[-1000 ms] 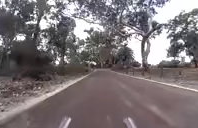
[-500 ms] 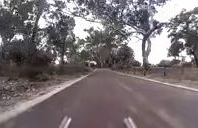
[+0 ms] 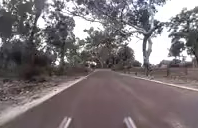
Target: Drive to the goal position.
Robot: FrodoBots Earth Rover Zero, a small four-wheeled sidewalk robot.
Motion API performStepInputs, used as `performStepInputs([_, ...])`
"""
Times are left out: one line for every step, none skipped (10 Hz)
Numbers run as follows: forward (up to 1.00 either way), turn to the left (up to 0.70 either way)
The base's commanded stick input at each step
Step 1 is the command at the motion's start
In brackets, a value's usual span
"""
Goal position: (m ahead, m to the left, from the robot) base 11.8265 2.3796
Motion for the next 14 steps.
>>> performStepInputs([0.6, 0.0])
performStepInputs([0.6, 0.0])
performStepInputs([0.6, 0.0])
performStepInputs([0.6, 0.0])
performStepInputs([0.6, 0.0])
performStepInputs([0.6, 0.0])
performStepInputs([0.6, 0.0])
performStepInputs([0.6, 0.0])
performStepInputs([0.6, 0.0])
performStepInputs([0.6, 0.0])
performStepInputs([0.6, 0.0])
performStepInputs([0.6, 0.0])
performStepInputs([0.6, 0.0])
performStepInputs([0.6, 0.0])
